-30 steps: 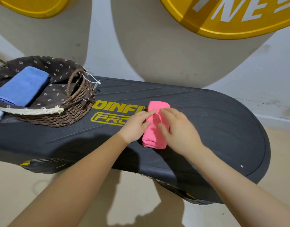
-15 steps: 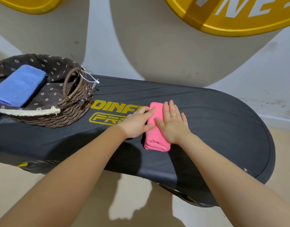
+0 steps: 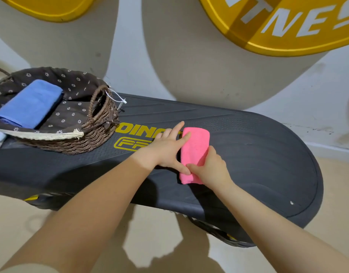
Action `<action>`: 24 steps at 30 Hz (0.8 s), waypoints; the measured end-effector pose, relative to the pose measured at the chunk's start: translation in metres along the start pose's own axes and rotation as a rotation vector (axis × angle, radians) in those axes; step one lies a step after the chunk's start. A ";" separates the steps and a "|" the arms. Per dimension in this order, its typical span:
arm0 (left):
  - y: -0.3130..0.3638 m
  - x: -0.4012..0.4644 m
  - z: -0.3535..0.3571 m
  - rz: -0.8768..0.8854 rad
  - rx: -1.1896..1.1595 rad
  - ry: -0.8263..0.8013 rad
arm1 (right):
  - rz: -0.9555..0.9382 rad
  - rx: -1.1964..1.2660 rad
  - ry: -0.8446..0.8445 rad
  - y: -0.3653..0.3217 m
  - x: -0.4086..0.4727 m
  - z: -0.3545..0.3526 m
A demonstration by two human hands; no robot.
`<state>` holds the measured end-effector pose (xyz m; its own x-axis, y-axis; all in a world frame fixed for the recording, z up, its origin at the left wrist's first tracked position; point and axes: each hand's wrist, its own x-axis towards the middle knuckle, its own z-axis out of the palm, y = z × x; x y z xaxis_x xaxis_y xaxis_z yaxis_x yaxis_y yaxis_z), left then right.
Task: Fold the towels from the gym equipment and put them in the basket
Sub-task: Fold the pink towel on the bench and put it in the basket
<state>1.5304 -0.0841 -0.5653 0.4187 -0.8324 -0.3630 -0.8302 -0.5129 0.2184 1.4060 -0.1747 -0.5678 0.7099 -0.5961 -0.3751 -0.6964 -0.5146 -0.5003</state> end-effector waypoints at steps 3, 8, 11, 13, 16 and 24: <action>-0.001 -0.004 -0.007 -0.039 -0.003 -0.003 | 0.022 0.126 -0.065 -0.011 0.005 -0.008; -0.017 -0.027 -0.010 -0.023 -0.148 0.308 | -0.307 -0.126 -0.091 -0.030 -0.005 -0.013; -0.032 -0.046 -0.011 0.110 -0.042 0.470 | -0.493 -0.391 -0.168 -0.045 -0.001 -0.025; -0.040 -0.058 -0.013 0.153 0.011 0.498 | -0.609 -0.495 -0.214 -0.060 0.000 -0.038; -0.053 -0.077 -0.023 0.087 -0.036 0.495 | -0.725 -0.675 -0.173 -0.092 -0.001 -0.054; -0.111 -0.155 -0.071 -0.178 -0.665 0.832 | -0.717 0.249 -0.380 -0.202 0.017 -0.086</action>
<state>1.5843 0.0869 -0.4690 0.8404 -0.4876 0.2366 -0.4717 -0.4430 0.7624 1.5498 -0.1339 -0.4062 0.9888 0.0938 -0.1160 -0.0521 -0.5118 -0.8576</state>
